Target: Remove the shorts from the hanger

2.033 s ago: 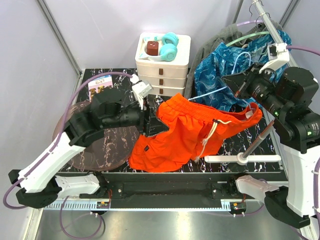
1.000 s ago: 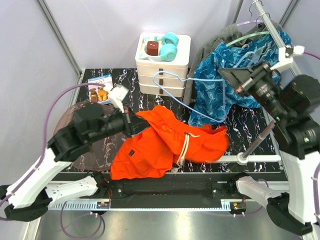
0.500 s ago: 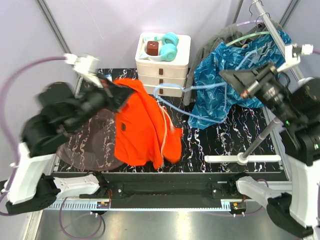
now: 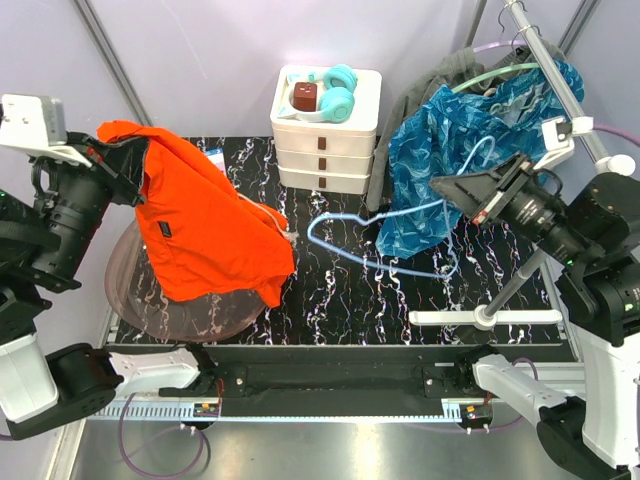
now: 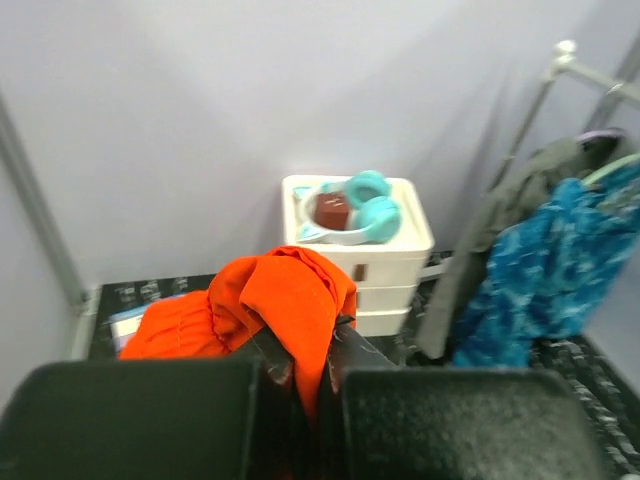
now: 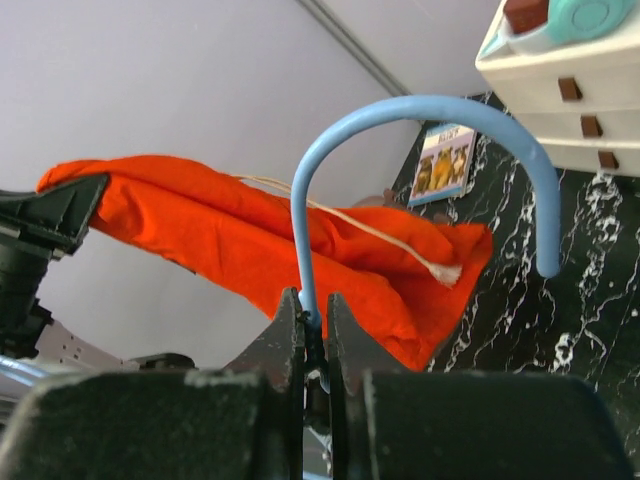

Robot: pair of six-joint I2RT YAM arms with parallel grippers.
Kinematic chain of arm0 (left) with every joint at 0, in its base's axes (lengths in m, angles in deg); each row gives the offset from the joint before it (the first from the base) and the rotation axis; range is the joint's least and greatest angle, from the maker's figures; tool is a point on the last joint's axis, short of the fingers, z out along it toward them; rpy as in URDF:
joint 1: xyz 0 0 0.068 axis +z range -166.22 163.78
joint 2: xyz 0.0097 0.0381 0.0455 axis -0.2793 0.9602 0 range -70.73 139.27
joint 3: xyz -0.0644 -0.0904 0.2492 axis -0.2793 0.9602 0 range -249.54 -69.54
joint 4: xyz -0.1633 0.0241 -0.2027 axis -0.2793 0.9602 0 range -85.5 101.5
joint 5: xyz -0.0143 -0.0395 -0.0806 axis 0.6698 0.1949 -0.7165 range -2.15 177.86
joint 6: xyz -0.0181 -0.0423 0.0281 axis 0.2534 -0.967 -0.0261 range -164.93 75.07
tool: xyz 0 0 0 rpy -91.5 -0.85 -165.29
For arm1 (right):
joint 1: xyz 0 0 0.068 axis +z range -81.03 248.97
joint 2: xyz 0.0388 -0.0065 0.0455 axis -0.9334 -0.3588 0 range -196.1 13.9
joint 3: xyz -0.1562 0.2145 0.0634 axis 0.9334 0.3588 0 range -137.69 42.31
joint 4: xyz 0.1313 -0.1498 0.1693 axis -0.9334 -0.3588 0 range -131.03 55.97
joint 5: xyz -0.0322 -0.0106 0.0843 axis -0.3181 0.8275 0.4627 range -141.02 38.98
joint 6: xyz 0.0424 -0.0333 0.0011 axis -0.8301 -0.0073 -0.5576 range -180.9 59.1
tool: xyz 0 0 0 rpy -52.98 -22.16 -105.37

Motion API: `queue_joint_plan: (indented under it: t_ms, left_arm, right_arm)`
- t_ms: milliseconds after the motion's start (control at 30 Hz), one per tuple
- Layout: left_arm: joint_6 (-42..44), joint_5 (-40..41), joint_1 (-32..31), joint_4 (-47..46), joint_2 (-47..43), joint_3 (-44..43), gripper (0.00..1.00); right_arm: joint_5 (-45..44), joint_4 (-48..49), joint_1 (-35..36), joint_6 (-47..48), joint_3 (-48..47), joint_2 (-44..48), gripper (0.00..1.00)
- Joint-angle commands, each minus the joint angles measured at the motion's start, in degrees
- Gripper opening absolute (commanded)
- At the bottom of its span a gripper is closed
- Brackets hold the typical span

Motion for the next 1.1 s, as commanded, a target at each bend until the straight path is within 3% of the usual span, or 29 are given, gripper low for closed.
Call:
queue_joint_plan:
  t_ms: [0, 167, 233, 300, 367, 533, 767, 867, 933, 1033, 1067]
  left_arm:
    - [7.82, 7.86, 0.18, -0.11, 0.77, -1.19, 0.0]
    - [9.4, 9.36, 0.1, -1.08, 0.4, 1.9, 0.0]
    - [11.76, 10.23, 0.1, 0.76, 2.51, -2.03, 0.0]
    - [13.26, 10.68, 0.1, 3.66, 6.38, -12.04, 0.0]
    - [15.72, 12.34, 0.18, 2.37, 5.96, -14.18, 0.0]
    - [17.49, 14.81, 0.01, -4.24, -0.29, -5.58, 0.0]
    - [22.58, 21.13, 0.01, 2.78, 2.08, -4.26, 0.0]
    - [24.08, 23.86, 0.01, 3.32, -0.45, 3.28, 0.0]
    - [19.7, 22.03, -0.08, 3.76, -2.65, 7.15, 0.0]
    - [10.77, 17.92, -0.08, 0.7, -10.8, 20.84, 0.0]
    - [8.2, 15.97, 0.09, -1.14, -11.88, 28.97, 0.0]
  right_arm:
    - [3.49, -0.82, 1.71, -0.45, 3.23, 1.5, 0.0]
    - [3.24, -1.95, 2.93, -0.2, 2.1, 0.98, 0.0]
    - [2.62, -3.18, 3.73, 1.03, 0.7, 0.28, 0.0]
    - [2.7, -4.59, 4.52, 1.47, -1.33, -0.87, 0.0]
    - [2.35, -4.24, 5.48, 1.47, -0.99, -0.7, 0.0]
    - [2.52, -4.86, 6.9, 0.95, 0.51, 0.18, 0.0]
    - [1.82, -5.39, 6.9, 2.53, -0.28, 0.27, 0.0]
    - [1.65, -4.42, 6.9, 2.97, 1.82, 1.59, 0.0]
    - [-0.01, -4.16, 6.9, 3.15, 3.66, 2.81, 0.0]
    - [-1.51, -1.79, 6.81, 2.36, 6.47, 4.13, 0.0]
    - [-1.69, -1.43, 6.81, 1.92, 6.92, 4.31, 0.0]
